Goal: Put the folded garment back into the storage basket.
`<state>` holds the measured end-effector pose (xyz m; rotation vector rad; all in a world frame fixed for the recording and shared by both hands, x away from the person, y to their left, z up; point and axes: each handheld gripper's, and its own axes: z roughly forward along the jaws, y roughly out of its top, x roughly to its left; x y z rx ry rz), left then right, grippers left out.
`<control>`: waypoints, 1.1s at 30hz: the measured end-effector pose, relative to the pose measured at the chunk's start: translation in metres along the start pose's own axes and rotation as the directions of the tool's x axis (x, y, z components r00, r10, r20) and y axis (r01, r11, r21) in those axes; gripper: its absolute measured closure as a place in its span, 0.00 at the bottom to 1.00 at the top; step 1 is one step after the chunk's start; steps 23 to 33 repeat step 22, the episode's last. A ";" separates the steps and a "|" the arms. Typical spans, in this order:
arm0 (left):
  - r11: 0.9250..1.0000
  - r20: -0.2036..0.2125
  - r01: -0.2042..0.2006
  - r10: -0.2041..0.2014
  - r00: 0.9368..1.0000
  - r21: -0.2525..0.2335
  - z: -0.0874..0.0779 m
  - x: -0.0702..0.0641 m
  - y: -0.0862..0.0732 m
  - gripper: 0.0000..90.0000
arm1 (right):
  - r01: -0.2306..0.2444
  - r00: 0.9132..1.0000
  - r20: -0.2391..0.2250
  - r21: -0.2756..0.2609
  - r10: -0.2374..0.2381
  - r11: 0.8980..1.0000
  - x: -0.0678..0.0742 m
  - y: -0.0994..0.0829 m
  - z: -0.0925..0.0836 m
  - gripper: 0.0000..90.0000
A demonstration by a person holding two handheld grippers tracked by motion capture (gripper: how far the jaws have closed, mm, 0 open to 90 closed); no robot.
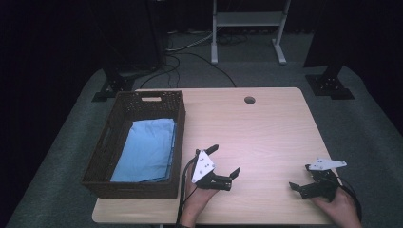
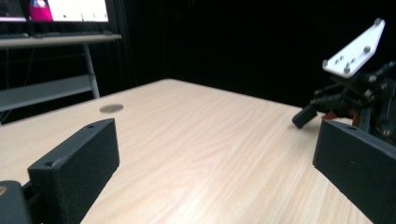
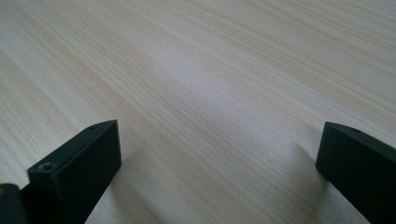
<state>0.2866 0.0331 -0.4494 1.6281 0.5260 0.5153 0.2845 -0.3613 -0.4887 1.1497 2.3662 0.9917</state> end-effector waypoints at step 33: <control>0.998 0.008 0.020 -0.020 1.000 0.059 0.006 -0.009 -0.031 0.00 | 0.000 1.000 0.000 0.000 0.000 1.000 0.000 0.000 0.000 0.00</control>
